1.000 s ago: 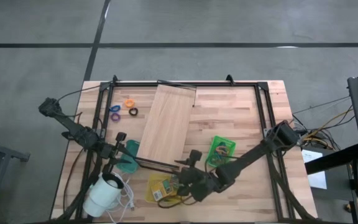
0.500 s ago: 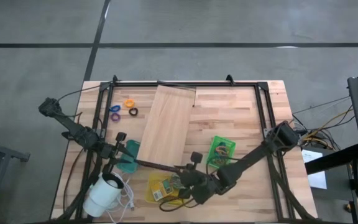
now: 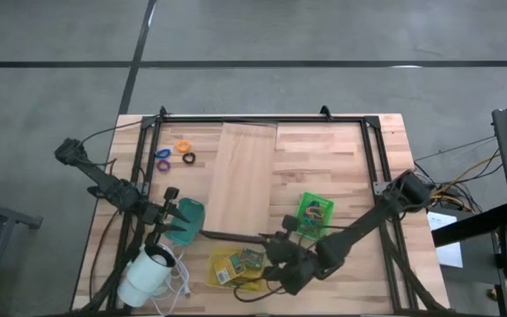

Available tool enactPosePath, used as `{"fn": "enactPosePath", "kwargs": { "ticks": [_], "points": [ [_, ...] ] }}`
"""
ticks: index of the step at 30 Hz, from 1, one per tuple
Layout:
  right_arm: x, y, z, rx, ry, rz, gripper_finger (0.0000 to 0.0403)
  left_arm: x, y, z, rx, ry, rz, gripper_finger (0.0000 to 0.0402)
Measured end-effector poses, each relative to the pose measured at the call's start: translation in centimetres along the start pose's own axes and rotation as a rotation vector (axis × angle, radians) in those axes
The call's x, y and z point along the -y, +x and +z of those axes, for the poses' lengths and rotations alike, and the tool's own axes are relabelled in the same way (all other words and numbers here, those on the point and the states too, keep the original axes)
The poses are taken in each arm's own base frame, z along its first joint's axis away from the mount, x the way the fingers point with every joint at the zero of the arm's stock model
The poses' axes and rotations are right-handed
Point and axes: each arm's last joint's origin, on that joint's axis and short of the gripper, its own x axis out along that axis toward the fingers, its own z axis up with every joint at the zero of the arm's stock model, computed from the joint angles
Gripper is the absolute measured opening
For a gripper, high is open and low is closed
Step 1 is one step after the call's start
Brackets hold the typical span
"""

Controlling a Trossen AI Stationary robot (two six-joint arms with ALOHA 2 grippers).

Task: Pick & Place Office Desk Supplies
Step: Adjust the shelf on the table

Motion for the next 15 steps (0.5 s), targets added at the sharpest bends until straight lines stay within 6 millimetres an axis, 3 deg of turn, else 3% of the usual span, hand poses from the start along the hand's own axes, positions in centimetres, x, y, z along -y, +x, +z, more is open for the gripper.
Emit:
{"fn": "enactPosePath", "kwargs": {
  "ticks": [15],
  "points": [
    [2.0, -4.1, -1.4, -0.073, 0.054, -0.108, 0.0039, 0.0, 0.0, 0.0, 0.0, 0.0, 0.0, 0.012]
  ]
}}
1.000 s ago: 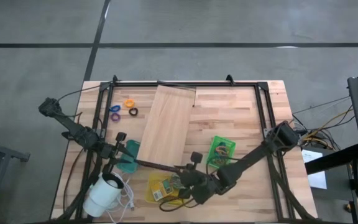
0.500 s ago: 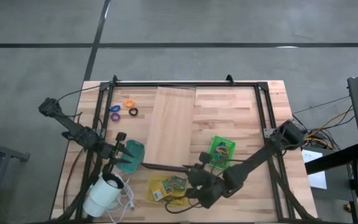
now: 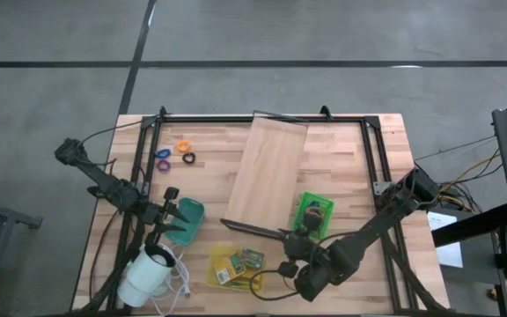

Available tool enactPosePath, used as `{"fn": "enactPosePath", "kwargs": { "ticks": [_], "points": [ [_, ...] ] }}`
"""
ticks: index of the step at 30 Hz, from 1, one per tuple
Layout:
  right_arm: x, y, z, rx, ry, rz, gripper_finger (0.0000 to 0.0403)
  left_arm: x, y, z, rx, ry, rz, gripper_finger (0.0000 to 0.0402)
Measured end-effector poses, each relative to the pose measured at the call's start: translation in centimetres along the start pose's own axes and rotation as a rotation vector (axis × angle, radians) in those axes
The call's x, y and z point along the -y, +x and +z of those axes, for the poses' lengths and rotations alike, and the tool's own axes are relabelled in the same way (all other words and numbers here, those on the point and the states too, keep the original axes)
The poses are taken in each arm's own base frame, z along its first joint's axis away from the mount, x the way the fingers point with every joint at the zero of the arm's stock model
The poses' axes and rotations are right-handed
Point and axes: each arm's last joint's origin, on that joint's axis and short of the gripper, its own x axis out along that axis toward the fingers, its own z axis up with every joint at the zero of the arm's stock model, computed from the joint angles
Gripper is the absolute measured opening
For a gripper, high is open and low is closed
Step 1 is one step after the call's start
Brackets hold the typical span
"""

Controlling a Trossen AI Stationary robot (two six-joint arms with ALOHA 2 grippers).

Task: Pick & Place Office Desk Supplies
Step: Adjust the shelf on the table

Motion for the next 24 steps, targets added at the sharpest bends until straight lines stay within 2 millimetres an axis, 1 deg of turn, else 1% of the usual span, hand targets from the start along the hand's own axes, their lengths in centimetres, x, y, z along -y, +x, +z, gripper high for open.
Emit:
{"fn": "enactPosePath", "kwargs": {
  "ticks": [7, 14, 24],
  "points": [
    [-0.06, 0.16, -0.46, -0.01, 0.003, 0.002, 0.0039, 0.0, 0.0, 0.0, 0.0, 0.0, 0.0, 0.012],
    [-0.1, 0.16, -0.55, -0.038, -0.006, 0.024, 0.0061, 0.0, 0.0, 0.0, 0.0, 0.0, 0.0, 0.012],
    [-0.17, 0.14, -0.49, -0.039, 0.014, 0.031, 0.0079, 0.0, 0.0, 0.0, 0.0, 0.0, 0.0, 0.012]
  ]
}}
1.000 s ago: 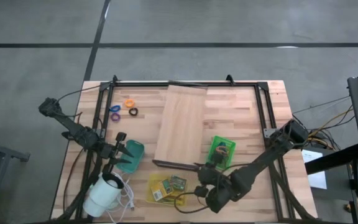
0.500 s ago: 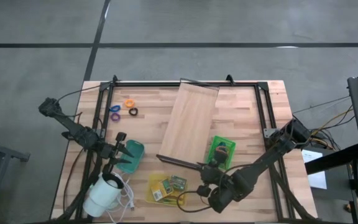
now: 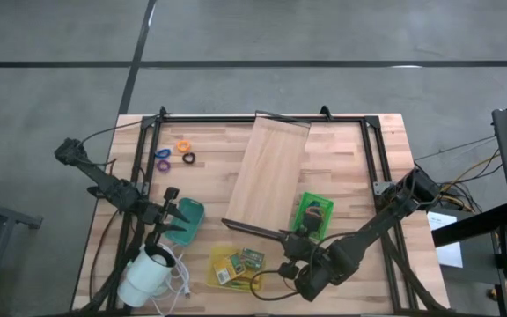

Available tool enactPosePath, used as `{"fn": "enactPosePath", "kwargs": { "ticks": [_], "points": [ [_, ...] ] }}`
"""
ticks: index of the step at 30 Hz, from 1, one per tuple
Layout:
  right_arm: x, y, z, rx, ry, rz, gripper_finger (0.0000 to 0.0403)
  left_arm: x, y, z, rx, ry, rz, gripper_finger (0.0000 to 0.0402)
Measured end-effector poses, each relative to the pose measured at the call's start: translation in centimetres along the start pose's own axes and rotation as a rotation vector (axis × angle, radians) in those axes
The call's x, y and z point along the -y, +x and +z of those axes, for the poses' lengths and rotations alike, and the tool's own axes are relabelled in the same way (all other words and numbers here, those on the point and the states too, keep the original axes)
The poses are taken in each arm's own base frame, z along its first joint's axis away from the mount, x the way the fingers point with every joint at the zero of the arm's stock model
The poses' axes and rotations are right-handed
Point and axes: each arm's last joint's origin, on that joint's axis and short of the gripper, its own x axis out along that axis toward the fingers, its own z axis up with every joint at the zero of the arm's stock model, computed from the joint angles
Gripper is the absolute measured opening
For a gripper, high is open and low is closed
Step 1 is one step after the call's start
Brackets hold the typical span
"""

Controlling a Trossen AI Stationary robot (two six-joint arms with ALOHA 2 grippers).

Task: Pick & Place Office Desk Supplies
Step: Adjust the shelf on the table, then put the black spring keychain into the blue bin

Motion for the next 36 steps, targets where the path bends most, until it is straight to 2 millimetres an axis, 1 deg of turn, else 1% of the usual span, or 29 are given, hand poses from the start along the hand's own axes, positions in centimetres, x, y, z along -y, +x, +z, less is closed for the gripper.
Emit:
{"fn": "enactPosePath", "kwargs": {
  "ticks": [5, 11, 15, 18, 22, 29, 33, 36],
  "points": [
    [0.1, -0.1, 0.2, 0.004, 0.073, 0.002, 0.0103, 0.0, 0.0, 0.0, 0.0, 0.0, 0.0, 0.012],
    [0.0, -0.5, 0.3, 0.01, 0.086, 0.02, 0.0152, 0.0, 0.0, 0.0, 0.0, 0.0, 0.0, 0.012],
    [-0.1, -1.4, 0.3, 0.022, 0.072, 0.043, 0.0181, 0.0, 0.0, 0.0, 0.0, 0.0, 0.0, 0.012],
    [-0.1, -2.4, 0.5, 0.035, 0.057, 0.067, 0.0197, 0.0, 0.0, 0.0, 0.0, 0.0, 0.0, 0.012],
    [-0.2, -4.2, 0.4, 0.066, 0.013, 0.102, 0.0205, 0.0, 0.0, 0.0, 0.0, 0.0, 0.0, 0.012],
    [-0.2, -8.4, -0.4, 0.104, -0.054, 0.205, 0.0205, 0.0, 0.0, 0.0, 0.0, 0.0, 0.0, 0.012],
    [-0.3, -11.1, -1.9, 0.118, -0.114, 0.262, 0.0205, 0.0, 0.0, 0.0, 0.0, 0.0, 0.0, 0.012],
    [0.2, -12.4, -3.2, 0.166, -0.132, 0.234, 0.0205, 0.0, 0.0, 0.0, 0.0, 0.0, 0.0, 0.012]
  ]
}}
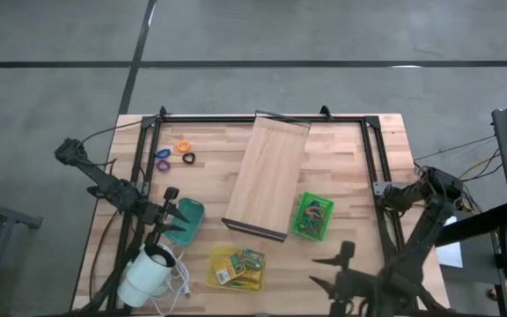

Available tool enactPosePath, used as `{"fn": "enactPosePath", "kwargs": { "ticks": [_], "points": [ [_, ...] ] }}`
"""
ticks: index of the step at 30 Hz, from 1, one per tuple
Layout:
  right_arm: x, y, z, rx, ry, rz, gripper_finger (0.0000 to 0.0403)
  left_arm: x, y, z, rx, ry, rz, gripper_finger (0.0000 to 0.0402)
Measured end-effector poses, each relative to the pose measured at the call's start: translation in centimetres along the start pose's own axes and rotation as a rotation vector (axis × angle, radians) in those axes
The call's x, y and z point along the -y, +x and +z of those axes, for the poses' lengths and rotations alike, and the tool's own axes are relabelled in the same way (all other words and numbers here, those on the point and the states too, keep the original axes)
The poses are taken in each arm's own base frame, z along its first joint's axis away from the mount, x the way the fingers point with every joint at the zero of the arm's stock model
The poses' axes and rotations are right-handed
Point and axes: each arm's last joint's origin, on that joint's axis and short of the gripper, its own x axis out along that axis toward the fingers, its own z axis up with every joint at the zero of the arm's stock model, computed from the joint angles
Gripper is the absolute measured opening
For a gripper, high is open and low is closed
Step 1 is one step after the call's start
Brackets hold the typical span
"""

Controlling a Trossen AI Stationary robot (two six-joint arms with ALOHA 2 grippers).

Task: Pick & Place Office Desk Supplies
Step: Put the black spring keychain into the blue bin

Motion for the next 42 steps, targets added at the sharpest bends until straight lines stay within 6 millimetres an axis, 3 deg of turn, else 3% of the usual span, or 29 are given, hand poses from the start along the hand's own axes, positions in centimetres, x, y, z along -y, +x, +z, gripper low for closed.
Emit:
{"fn": "enactPosePath", "kwargs": {
  "ticks": [7, 16, 21, 29, 35, 42],
  "points": [
    [2.4, -1.3, -3.0, 0.047, 0.026, -0.055, 0.0205, 0.0, 0.0, 0.0, 0.0, 0.0, 0.0, 0.012],
    [7.7, -1.2, -6.8, 0.085, 0.168, -0.005, 0.0205, 0.0, 0.0, 0.0, 0.0, 0.0, 0.0, 0.012],
    [9.1, -0.9, -7.0, 0.208, 0.173, 0.094, 0.0205, 0.0, 0.0, 0.0, 0.0, 0.0, 0.0, 0.012],
    [12.7, 0.7, -5.6, 0.47, 0.08, 0.365, 0.0205, 0.0, 0.0, 0.0, 0.0, 0.0, 0.0, 0.012],
    [15.6, 1.3, -8.2, 0.46, 0.048, 0.326, 0.0205, 0.0, 0.0, 0.0, 0.0, 0.0, 0.0, 0.012],
    [19.1, 0.0, -10.2, 0.559, 0.115, 0.319, 0.0205, 0.0, 0.0, 0.0, 0.0, 0.0, 0.0, 0.012]
  ]
}}
